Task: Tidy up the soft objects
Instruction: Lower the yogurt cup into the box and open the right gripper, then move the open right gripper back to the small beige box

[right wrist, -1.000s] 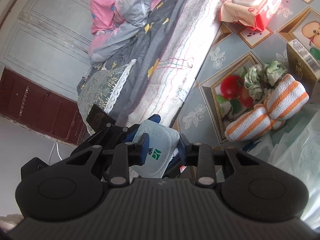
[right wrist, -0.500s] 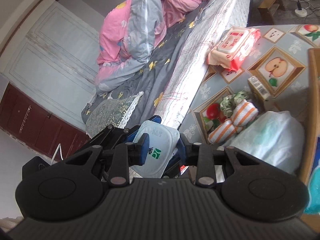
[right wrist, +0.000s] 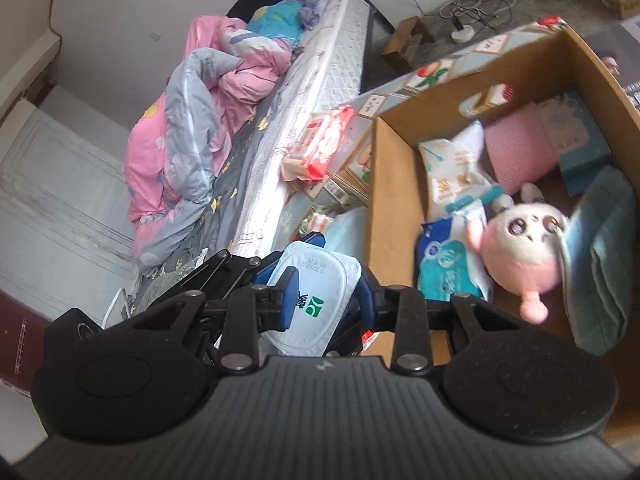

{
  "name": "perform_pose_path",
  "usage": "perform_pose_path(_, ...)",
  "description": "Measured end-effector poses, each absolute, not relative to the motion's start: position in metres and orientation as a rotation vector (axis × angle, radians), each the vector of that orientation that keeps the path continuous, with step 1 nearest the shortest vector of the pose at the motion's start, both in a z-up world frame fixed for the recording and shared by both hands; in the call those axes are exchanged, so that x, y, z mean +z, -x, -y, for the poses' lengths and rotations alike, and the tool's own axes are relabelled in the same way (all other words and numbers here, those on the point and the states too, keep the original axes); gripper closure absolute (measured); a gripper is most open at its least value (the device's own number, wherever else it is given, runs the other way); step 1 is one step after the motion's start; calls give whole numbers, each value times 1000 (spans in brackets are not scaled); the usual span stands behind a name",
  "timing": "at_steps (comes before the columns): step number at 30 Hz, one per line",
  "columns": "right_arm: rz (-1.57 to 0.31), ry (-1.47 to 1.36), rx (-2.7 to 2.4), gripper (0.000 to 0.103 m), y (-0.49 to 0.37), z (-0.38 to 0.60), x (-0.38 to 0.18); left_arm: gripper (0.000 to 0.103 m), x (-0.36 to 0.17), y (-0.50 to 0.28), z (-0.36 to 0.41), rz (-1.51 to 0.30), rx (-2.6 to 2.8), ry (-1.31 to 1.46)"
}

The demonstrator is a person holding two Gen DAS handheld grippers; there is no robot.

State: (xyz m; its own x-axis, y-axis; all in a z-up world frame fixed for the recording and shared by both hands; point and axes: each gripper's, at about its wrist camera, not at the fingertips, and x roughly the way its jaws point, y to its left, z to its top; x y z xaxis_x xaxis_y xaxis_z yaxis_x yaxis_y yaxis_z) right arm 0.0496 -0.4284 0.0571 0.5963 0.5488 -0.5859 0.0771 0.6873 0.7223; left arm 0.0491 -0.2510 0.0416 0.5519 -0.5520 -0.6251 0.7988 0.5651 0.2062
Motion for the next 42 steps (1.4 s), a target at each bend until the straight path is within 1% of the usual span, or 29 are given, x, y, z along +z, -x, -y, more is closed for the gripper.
perform_pose_path(6, -1024, -918, 286, 71, -28, 438, -9, 42, -5, -54, 256, -736, -899, -549)
perform_pose_path(12, -1120, -1004, 295, 71, -26, 429, -56, 42, -33, -65, 259, -857, -908, -577)
perform_pose_path(19, -1152, -1044, 296, 69, -36, 428, -70, 41, -29, -63, 266, -869, -927, -577)
perform_pose_path(20, -1162, -1045, 289, 69, -37, 429, -72, 39, -28, -61, 266, -870, -930, -577)
perform_pose_path(21, -1173, -1046, 280, 67, -39, 429, -74, 35, -27, -62, 266, -871, -936, -573)
perform_pose_path(22, -1183, -1049, 271, 66, -39, 430, -77, 30, -25, -60, 265, -870, -945, -566)
perform_pose_path(23, -1190, -1060, 270, 66, -41, 434, -80, 27, -23, -59, 265, -863, -946, -562)
perform_pose_path(24, -1200, -1065, 266, 64, -41, 435, -82, 27, -20, -57, 264, -854, -952, -563)
perform_pose_path(32, -1201, -1020, 232, 63, -39, 440, -86, 27, 0, -45, 252, -801, -974, -559)
perform_pose_path(35, -1190, -1010, 225, 63, -37, 441, -87, 23, 14, -38, 239, -753, -972, -544)
perform_pose_path(37, -1182, -983, 222, 63, -35, 438, -86, 20, 22, -33, 226, -721, -971, -532)
perform_pose_path(40, -1163, -936, 234, 66, -34, 432, -83, 20, 28, -26, 206, -685, -943, -514)
perform_pose_path(42, -1162, -928, 255, 73, -35, 427, -84, 20, 29, -24, 194, -674, -915, -498)
